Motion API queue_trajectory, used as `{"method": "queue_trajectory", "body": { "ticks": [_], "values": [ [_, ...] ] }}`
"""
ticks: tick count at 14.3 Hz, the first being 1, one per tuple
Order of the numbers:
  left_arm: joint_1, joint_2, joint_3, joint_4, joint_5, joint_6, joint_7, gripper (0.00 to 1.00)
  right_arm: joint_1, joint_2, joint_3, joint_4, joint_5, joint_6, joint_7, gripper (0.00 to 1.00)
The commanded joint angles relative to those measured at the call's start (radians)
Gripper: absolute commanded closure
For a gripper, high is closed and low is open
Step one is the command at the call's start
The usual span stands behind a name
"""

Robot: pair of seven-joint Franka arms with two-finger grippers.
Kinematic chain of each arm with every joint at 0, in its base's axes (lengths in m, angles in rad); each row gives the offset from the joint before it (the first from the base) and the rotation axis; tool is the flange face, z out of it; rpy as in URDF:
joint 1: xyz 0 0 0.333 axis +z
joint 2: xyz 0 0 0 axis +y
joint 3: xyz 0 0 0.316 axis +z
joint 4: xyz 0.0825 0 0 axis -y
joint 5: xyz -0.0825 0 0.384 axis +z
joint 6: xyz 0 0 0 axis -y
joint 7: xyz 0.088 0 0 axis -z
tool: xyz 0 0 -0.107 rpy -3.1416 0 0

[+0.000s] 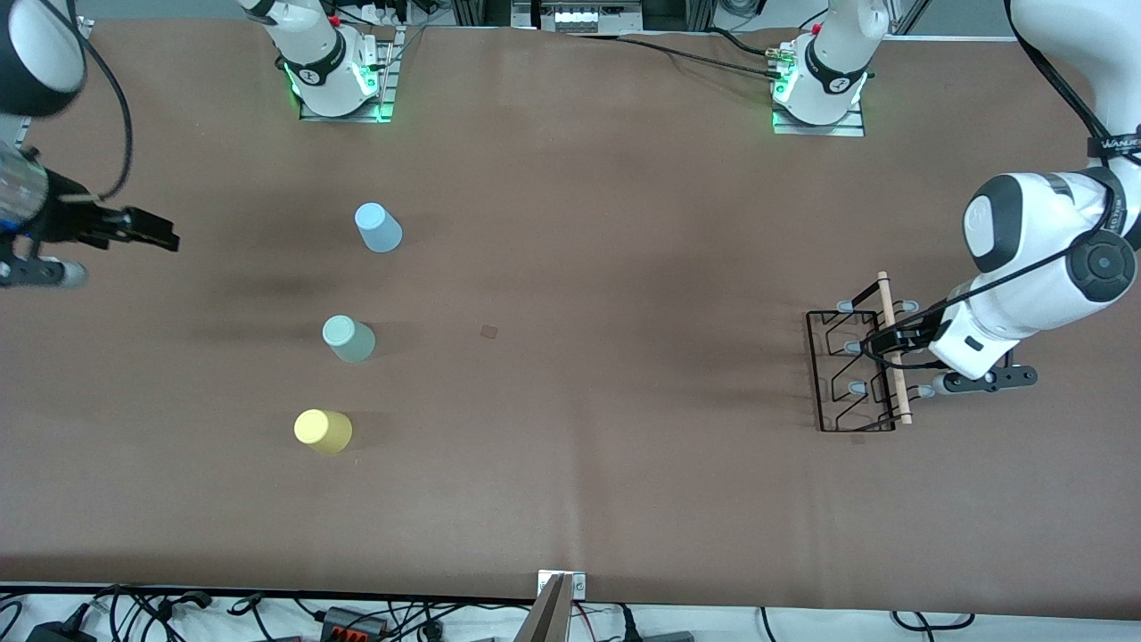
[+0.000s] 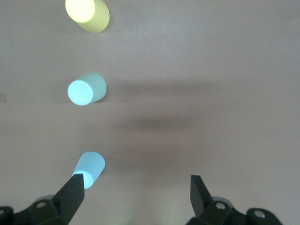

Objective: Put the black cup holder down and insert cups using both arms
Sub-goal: 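Grasp the teal cup with the right gripper while the left gripper grips the holder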

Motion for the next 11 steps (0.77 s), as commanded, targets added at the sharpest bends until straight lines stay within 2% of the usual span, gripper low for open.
{"method": "queue_trajectory", "body": {
  "ticks": [1,2,3,5,8,11],
  "values": [
    [-0.012,-0.012,0.004,-0.016,-0.002,0.016,-0.002,0.19,0.066,0.107,0.01,0.013,-0.006,0.071,0.045,0.0],
    [-0.013,-0.01,0.004,-0.016,-0.002,0.016,-0.004,0.24,0.091,0.128,0.01,0.002,-0.01,0.126,0.047,0.0],
    [-0.012,-0.01,0.004,-0.016,-0.002,0.016,-0.004,0.25,0.112,0.147,0.01,-0.024,-0.007,0.168,0.072,0.0],
    [-0.01,-0.009,0.004,-0.016,-0.002,0.016,-0.002,0.32,0.146,0.194,0.013,-0.076,0.003,0.26,0.157,0.0],
    [-0.009,-0.004,0.004,-0.016,0.0,0.016,0.008,0.47,0.198,0.205,0.016,-0.208,0.005,0.424,0.242,0.0],
    [-0.009,-0.001,0.004,-0.016,0.0,0.016,0.01,0.55,0.217,0.234,0.016,-0.239,0.005,0.496,0.293,0.0]
  ]
}}
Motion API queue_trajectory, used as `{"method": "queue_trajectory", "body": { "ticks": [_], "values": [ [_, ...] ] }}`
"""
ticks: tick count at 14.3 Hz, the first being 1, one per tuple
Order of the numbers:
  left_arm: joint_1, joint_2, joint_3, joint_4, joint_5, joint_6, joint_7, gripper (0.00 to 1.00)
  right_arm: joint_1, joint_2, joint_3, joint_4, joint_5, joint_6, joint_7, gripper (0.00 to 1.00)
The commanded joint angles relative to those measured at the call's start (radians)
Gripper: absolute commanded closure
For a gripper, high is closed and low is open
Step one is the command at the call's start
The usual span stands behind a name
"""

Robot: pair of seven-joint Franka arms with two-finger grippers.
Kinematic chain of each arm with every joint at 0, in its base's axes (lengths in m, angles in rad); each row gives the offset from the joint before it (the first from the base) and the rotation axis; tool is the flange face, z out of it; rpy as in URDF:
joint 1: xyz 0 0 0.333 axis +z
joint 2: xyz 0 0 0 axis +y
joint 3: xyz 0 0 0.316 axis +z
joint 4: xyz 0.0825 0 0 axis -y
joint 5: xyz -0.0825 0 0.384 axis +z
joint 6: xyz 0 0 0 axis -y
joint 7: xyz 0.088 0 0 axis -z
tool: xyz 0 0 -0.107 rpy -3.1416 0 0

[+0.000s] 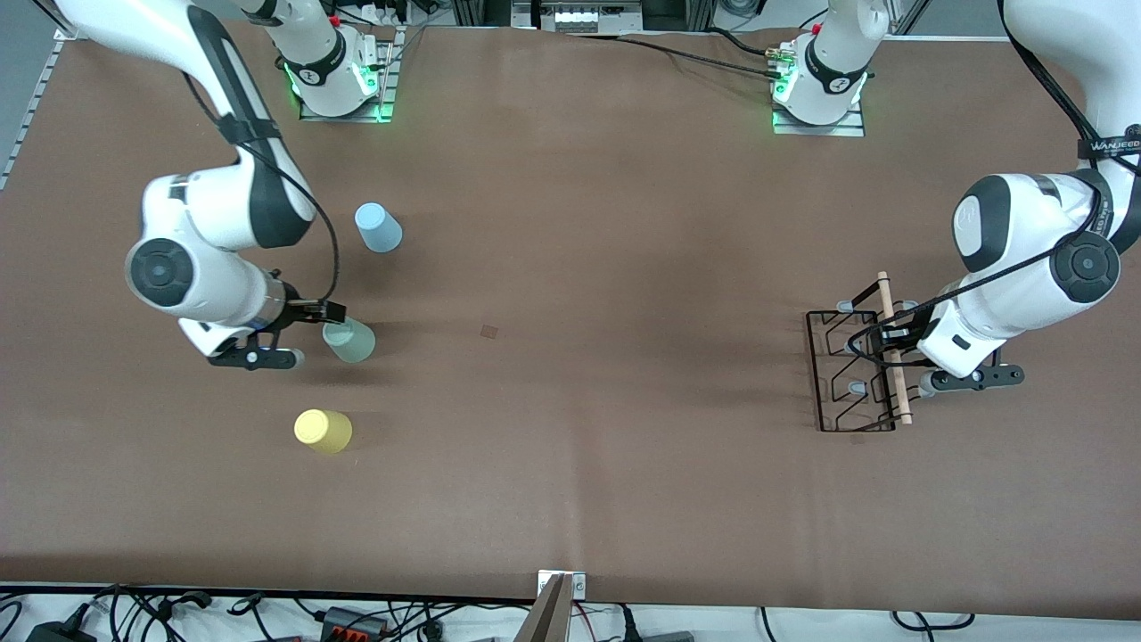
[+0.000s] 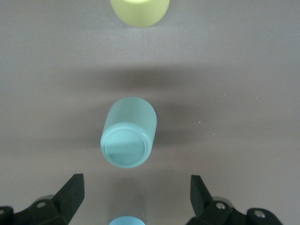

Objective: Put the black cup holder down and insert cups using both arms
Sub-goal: 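Grasp the teal cup with the right gripper while the left gripper grips the holder, then lift the black holder with the left gripper and set it mid-table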

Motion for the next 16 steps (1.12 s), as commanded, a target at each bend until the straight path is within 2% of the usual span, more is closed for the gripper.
{"method": "queue_trajectory", "body": {
  "ticks": [1,3,5,6,7,8,12,15,16],
  "values": [
    [-0.001,0.001,0.003,-0.01,0.0,0.016,0.011,0.56,0.008,0.009,-0.001,-0.038,0.005,0.059,0.041,0.0],
    [0.001,0.001,0.003,-0.012,-0.002,0.016,0.012,0.64,0.006,0.04,-0.001,-0.036,0.008,0.083,0.088,0.0],
    [0.001,-0.004,0.003,-0.01,0.0,0.009,0.012,0.87,0.008,0.055,-0.001,-0.033,0.066,0.114,0.127,0.0],
    [0.001,-0.007,0.001,-0.01,0.0,0.003,0.012,0.96,0.011,0.069,-0.001,-0.033,0.074,0.14,0.127,0.0],
    [-0.002,-0.012,0.001,-0.007,0.0,-0.008,0.014,0.99,0.02,0.083,-0.001,-0.033,0.074,0.152,0.127,0.0],
    [-0.005,-0.013,-0.005,0.005,0.0,-0.035,0.018,0.99,0.026,0.086,-0.003,-0.035,0.074,0.15,0.124,0.0],
    [-0.008,-0.033,-0.114,0.08,-0.002,-0.077,-0.031,1.0,0.017,0.117,-0.004,-0.029,0.071,0.151,0.116,0.0],
    [-0.019,-0.019,-0.25,0.161,-0.002,-0.076,-0.038,1.0,0.017,0.121,-0.004,-0.004,0.06,0.148,0.11,0.0],
    [-0.043,-0.007,-0.275,0.193,-0.003,-0.076,-0.05,1.0,0.015,0.121,-0.006,0.001,0.055,0.148,0.109,0.0]
  ]
}}
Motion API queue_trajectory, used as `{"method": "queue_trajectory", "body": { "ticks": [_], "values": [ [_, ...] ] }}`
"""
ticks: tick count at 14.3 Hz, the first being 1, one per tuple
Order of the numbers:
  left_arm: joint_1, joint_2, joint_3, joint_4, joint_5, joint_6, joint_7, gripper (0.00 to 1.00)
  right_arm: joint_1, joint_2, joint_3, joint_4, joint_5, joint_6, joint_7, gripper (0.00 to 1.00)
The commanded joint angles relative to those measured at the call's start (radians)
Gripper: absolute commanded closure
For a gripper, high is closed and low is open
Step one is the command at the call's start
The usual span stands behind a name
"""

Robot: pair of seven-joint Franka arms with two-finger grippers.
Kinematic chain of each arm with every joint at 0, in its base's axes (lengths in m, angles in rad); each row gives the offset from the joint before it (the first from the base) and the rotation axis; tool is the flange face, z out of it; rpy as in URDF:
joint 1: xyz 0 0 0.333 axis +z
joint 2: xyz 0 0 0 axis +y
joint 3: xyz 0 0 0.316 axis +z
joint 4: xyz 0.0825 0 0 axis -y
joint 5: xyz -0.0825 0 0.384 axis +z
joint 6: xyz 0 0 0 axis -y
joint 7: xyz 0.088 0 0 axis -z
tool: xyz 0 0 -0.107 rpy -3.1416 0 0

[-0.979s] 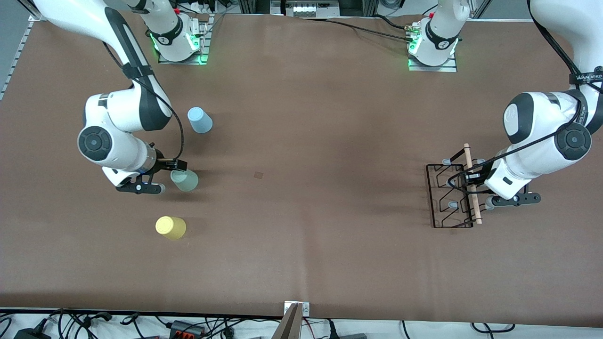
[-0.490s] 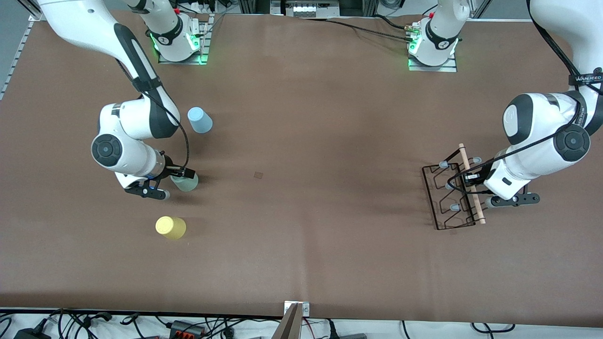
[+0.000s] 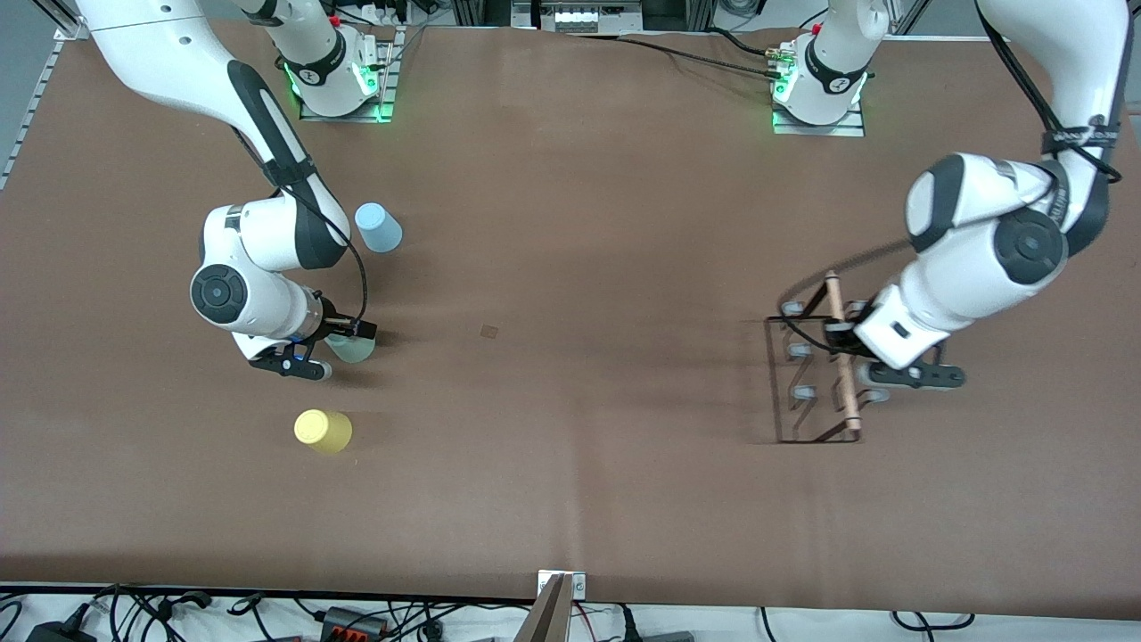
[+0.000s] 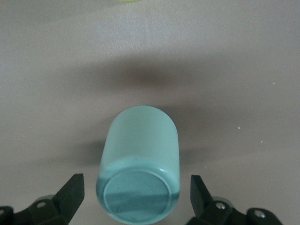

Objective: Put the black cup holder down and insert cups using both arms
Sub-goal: 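Lift the black holder with the left gripper and set it mid-table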

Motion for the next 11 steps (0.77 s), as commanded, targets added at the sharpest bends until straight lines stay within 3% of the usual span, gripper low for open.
{"method": "queue_trajectory", "body": {
  "ticks": [1,4,6,7,10,11],
  "values": [
    [-0.06,0.025,-0.06,0.105,-0.006,-0.033,-0.044,1.0,0.001,0.004,-0.004,0.023,-0.003,0.002,-0.005,0.0],
    [-0.197,0.1,-0.06,0.203,-0.016,-0.031,-0.209,1.0,0.004,0.01,-0.004,0.025,-0.024,0.0,-0.012,0.02],
    [-0.325,0.186,-0.055,0.299,-0.01,-0.03,-0.334,1.0,0.004,0.021,-0.004,0.023,-0.028,-0.001,-0.016,0.14],
    [-0.376,0.244,-0.051,0.371,-0.009,-0.025,-0.38,1.0,0.003,0.022,-0.004,0.023,-0.028,-0.001,-0.016,0.24],
    [-0.453,0.388,-0.048,0.528,-0.007,-0.019,-0.431,1.0,0.006,0.016,-0.006,0.026,-0.029,-0.004,-0.019,0.66],
    [-0.487,0.415,-0.037,0.551,-0.006,-0.007,-0.448,1.0,0.006,0.012,-0.007,0.036,-0.029,-0.007,-0.02,0.72]
  ]
}}
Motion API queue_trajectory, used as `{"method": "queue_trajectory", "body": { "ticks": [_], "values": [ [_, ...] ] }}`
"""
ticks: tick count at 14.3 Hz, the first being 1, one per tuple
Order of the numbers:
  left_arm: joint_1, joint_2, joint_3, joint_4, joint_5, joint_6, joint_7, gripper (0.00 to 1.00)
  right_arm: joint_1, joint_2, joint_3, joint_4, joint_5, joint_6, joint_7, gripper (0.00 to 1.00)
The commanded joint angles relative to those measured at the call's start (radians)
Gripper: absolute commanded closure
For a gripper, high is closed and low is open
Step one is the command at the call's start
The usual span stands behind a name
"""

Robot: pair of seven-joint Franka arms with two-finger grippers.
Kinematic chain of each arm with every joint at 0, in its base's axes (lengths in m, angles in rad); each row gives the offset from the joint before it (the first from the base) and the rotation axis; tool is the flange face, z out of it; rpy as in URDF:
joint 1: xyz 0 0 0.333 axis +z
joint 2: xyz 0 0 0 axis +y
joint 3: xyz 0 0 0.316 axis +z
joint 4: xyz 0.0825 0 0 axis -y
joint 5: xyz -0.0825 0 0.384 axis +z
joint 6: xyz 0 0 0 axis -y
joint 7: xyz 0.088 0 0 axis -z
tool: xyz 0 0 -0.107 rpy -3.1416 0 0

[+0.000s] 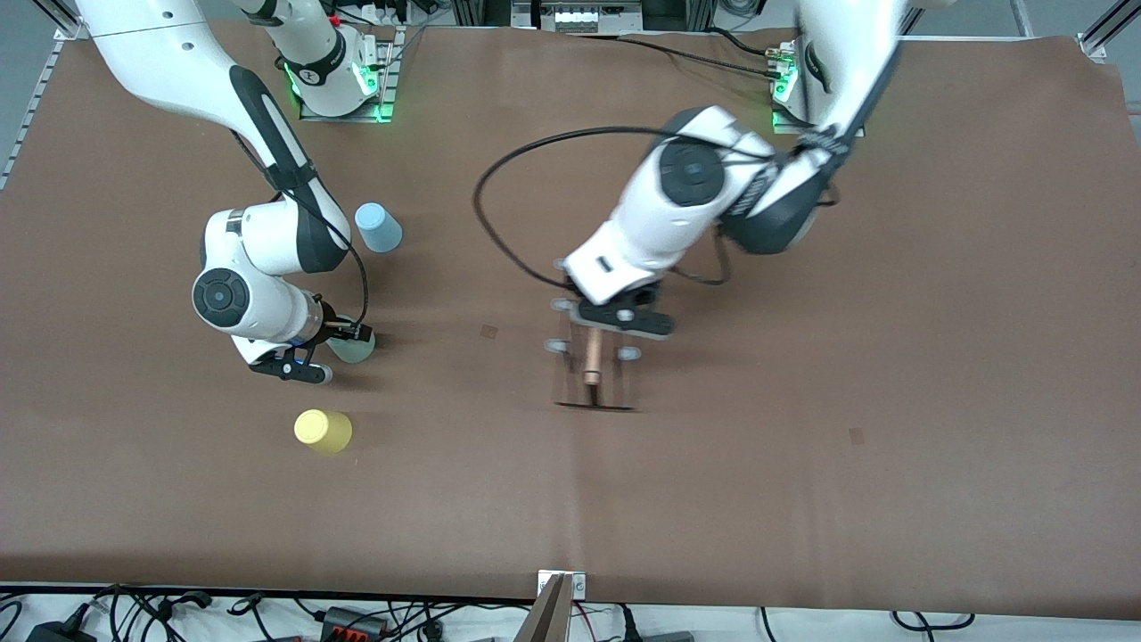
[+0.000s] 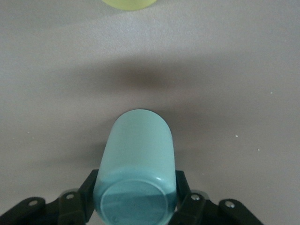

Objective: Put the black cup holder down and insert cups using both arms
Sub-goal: 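Lift the black holder with the left gripper and set it mid-table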

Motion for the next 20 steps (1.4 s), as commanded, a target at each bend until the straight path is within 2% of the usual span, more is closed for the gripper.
{"method": "queue_trajectory", "body": {
  "ticks": [1,4,6,10,13,14,15,17,20],
  "values": [
    [-0.069,0.107,0.038,0.149,-0.002,0.013,-0.045,1.0,0.002,-0.012,-0.005,0.05,-0.011,-0.042,-0.017,0.74],
    [-0.12,0.133,0.052,0.147,0.0,0.053,-0.126,1.0,-0.001,-0.012,-0.007,0.255,-0.01,-0.295,-0.036,0.73],
    [-0.127,0.15,0.06,0.146,0.0,0.054,-0.139,1.0,0.002,-0.012,-0.007,0.354,-0.005,-0.418,-0.047,0.73],
    [-0.127,0.185,0.06,0.138,0.0,0.103,-0.141,0.98,0.003,-0.015,-0.001,0.386,0.007,-0.48,-0.043,0.73],
    [-0.127,0.193,0.06,0.143,0.0,0.103,-0.139,0.91,0.007,-0.012,0.003,0.383,0.009,-0.494,-0.04,0.73],
    [-0.126,0.187,0.061,0.146,0.0,0.094,-0.139,0.86,0.014,-0.012,0.004,0.383,0.009,-0.5,-0.04,0.73],
    [-0.12,0.162,0.06,0.147,-0.002,0.067,-0.141,0.79,0.025,-0.015,0.021,0.385,0.01,-0.504,-0.035,0.73],
    [-0.1,0.101,0.055,0.159,-0.011,-0.078,-0.15,0.7,0.036,-0.03,0.059,0.386,0.01,-0.52,-0.011,0.73],
    [0.009,-0.002,0.052,0.189,-0.014,-0.277,-0.148,0.59,0.074,-0.04,0.069,0.386,0.01,-0.537,0.019,0.73]
  ]
}}
